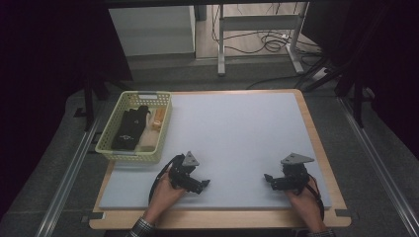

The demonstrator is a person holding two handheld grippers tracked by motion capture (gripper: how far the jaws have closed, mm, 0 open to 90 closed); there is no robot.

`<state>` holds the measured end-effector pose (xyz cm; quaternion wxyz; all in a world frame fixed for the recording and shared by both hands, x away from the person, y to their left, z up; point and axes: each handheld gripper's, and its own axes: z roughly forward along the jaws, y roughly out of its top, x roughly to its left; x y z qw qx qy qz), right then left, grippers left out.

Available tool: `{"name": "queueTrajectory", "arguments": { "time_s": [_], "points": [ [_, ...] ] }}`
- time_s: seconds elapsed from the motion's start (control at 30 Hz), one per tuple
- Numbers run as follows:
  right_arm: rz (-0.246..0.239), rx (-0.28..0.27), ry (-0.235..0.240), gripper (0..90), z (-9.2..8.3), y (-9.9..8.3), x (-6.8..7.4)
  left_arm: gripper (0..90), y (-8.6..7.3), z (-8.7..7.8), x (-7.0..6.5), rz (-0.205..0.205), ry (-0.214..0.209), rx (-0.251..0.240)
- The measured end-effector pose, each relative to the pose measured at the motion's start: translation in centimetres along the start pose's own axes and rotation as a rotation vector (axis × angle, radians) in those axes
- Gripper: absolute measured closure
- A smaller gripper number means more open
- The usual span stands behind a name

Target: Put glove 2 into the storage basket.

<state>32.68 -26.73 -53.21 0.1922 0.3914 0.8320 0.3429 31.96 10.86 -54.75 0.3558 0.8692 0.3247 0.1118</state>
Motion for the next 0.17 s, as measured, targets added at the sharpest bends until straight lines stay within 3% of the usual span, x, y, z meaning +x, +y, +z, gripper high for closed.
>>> {"name": "queueTrajectory", "arguments": {
  "time_s": [0.17],
  "points": [
    [0.000,0.001,0.000,9.5,0.01,-0.02,0.00,0.3,-0.03,0.01,-0.03,0.000,0.002,-0.001]
  ]
}}
